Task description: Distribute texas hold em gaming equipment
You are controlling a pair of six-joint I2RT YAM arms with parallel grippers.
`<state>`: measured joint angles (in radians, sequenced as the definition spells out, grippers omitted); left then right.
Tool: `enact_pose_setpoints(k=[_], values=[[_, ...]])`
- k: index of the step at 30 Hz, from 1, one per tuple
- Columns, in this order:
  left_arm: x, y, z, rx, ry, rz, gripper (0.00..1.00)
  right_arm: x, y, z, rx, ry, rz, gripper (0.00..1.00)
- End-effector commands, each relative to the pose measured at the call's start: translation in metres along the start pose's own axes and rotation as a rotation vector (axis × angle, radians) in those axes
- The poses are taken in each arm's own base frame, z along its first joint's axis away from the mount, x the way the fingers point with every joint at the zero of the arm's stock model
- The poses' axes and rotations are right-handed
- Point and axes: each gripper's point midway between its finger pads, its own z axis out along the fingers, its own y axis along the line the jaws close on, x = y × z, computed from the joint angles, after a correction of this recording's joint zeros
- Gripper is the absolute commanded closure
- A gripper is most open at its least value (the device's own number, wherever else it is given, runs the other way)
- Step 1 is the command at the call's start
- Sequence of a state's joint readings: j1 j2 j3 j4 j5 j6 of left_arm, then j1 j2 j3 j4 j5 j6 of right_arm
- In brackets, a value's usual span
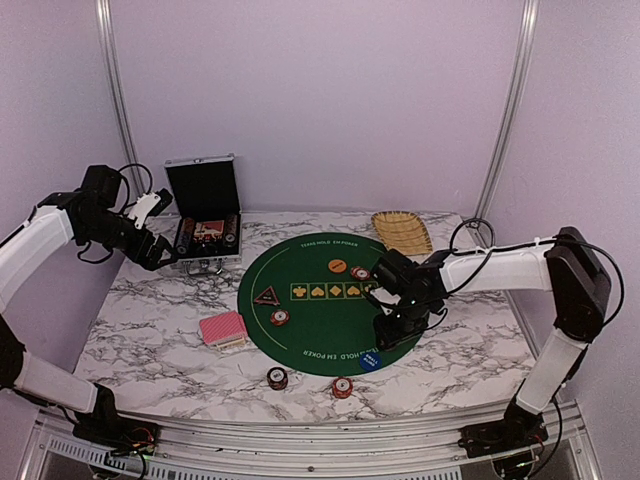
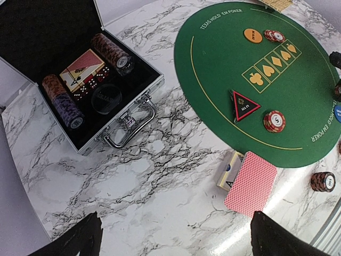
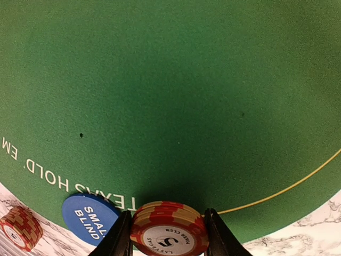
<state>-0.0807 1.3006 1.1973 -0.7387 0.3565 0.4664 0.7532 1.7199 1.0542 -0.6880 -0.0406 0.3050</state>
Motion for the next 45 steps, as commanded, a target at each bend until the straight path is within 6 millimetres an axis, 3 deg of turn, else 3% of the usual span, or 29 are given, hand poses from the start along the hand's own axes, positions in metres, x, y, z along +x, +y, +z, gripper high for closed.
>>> enact_pose_setpoints(k=[1,6,12,16,20,25,28,34,40,45], values=[[0.005,-0.005,-0.006,0.002,0.014,0.015,0.01,-0.001,0.003,0.006,-0.027,-0.005,-0.002,0.70],[0.005,-0.005,-0.006,0.002,0.013,0.016,0.01,0.003,0.004,0.010,-0.034,0.008,-0.002,0.66],[0.004,-0.005,-0.007,0.001,0.009,0.018,0.01,0.002,0.000,0.008,-0.010,0.012,-0.006,0.46],[0.002,-0.007,-0.010,0.004,-0.002,0.020,0.01,-0.002,-0.002,0.005,0.012,0.011,-0.012,0.44],[0.001,-0.006,-0.010,0.000,-0.003,0.023,0.01,-0.011,-0.003,-0.007,0.033,-0.013,-0.017,0.44],[0.002,-0.005,-0.010,-0.003,0.001,0.019,0.01,-0.037,0.001,-0.038,0.078,-0.087,-0.031,0.44],[0.001,-0.005,-0.010,-0.001,0.000,0.018,0.01,-0.050,0.025,-0.056,0.098,-0.126,-0.087,0.44],[0.002,-0.005,-0.008,0.001,0.005,0.013,0.01,-0.060,0.117,-0.074,-0.015,-0.175,-0.245,0.32],[0.005,-0.004,-0.007,-0.003,0.014,0.013,0.01,-0.054,0.193,-0.069,-0.088,-0.175,-0.378,0.22],[0.005,-0.005,-0.007,0.000,0.012,0.014,0.01,-0.045,0.230,-0.052,-0.141,-0.155,-0.444,0.17]])
